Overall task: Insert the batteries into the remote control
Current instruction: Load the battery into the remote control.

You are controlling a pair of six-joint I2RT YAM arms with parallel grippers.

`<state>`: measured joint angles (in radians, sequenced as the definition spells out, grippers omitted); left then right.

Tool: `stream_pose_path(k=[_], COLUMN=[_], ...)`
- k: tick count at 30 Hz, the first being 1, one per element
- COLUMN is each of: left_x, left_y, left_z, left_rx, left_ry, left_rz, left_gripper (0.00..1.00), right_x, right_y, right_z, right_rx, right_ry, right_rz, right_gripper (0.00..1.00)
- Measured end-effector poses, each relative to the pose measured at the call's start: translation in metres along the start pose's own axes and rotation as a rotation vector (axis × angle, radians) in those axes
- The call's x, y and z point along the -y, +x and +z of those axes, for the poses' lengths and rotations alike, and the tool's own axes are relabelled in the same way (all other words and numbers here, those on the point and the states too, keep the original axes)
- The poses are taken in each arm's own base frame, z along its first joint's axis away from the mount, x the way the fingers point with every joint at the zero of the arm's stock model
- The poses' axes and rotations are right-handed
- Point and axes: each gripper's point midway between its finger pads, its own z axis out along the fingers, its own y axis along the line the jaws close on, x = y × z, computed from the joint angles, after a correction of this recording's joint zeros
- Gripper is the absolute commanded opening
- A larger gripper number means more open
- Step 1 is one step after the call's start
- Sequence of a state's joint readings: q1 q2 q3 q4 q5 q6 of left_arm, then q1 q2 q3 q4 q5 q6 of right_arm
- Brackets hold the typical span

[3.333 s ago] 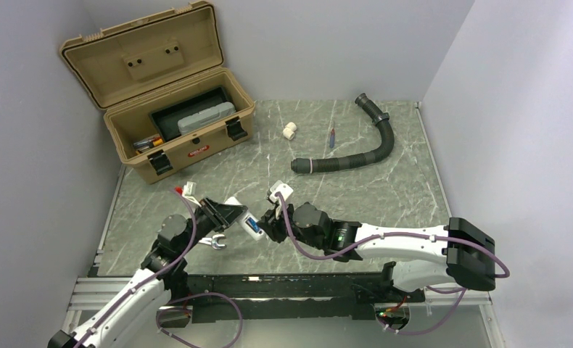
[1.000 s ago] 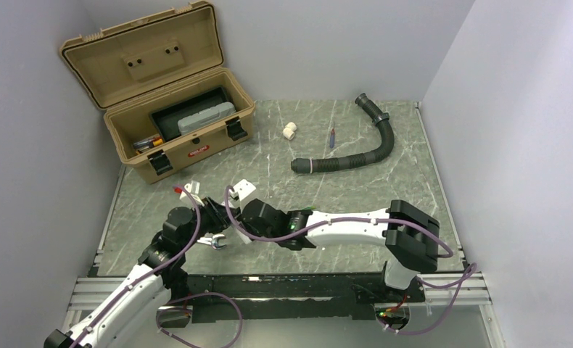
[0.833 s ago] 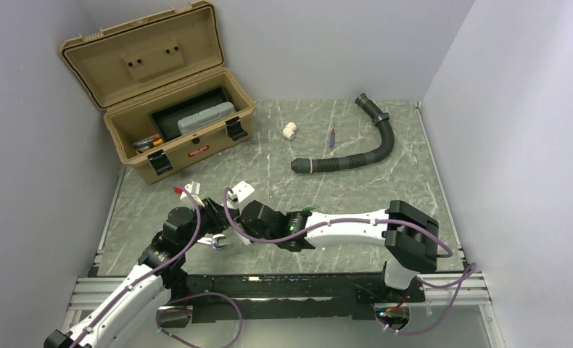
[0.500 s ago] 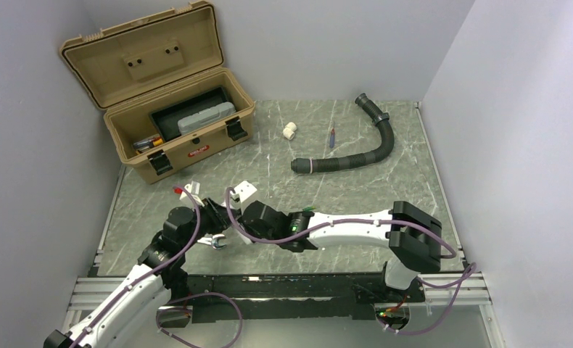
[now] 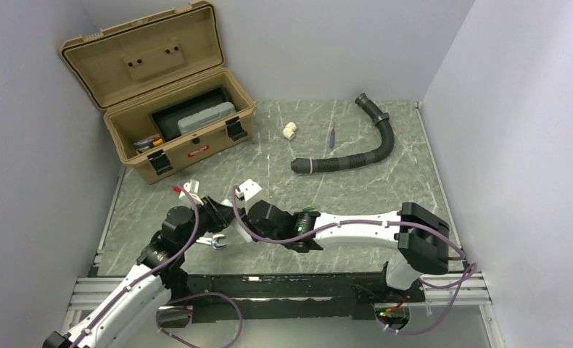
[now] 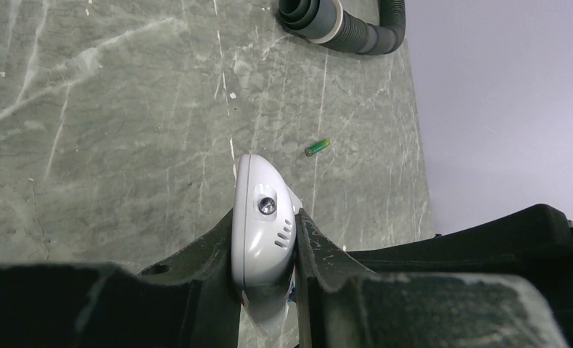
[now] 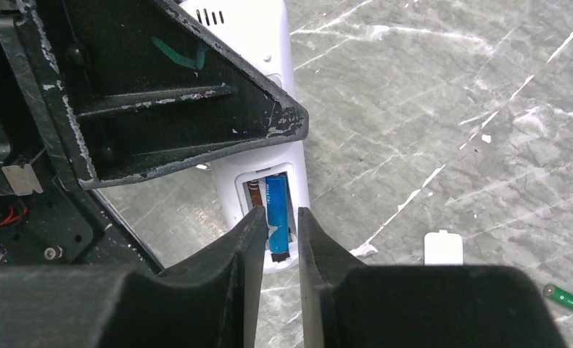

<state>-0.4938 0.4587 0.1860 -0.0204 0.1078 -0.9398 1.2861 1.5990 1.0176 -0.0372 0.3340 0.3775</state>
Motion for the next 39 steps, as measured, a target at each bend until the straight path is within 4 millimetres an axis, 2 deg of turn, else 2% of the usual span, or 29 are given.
stream_pose_path(k=[11, 21, 29, 39], left_x=[0.0, -0.003, -0.007, -0.009], left_y=[0.0, 0.002, 0.001, 0.003], left_z=[0.0, 0.0, 0.0, 0.001], left_rx=[0.0, -0.007, -0.002, -0.01], left_ry=[0.001, -0.015, -0.031, -0.041], left_rz=[0.0, 0.001, 0.005, 0.006], left_gripper=[0.0, 0.0, 0.0, 0.0], right_x=[-0.001, -0.002, -0.003, -0.003], right_y=[0.001, 0.018, 0.021, 0.022], right_z=[0.0, 0.009, 0.012, 0.012], right_rx=[-0.004, -0.055, -0.07, -0.077], right_ry=[-0.004, -0.011, -0.011, -0.012], right_rz=[-0.001, -0.015, -0.019, -0.021], right_gripper=[0.26, 0.23, 0.06, 0.0])
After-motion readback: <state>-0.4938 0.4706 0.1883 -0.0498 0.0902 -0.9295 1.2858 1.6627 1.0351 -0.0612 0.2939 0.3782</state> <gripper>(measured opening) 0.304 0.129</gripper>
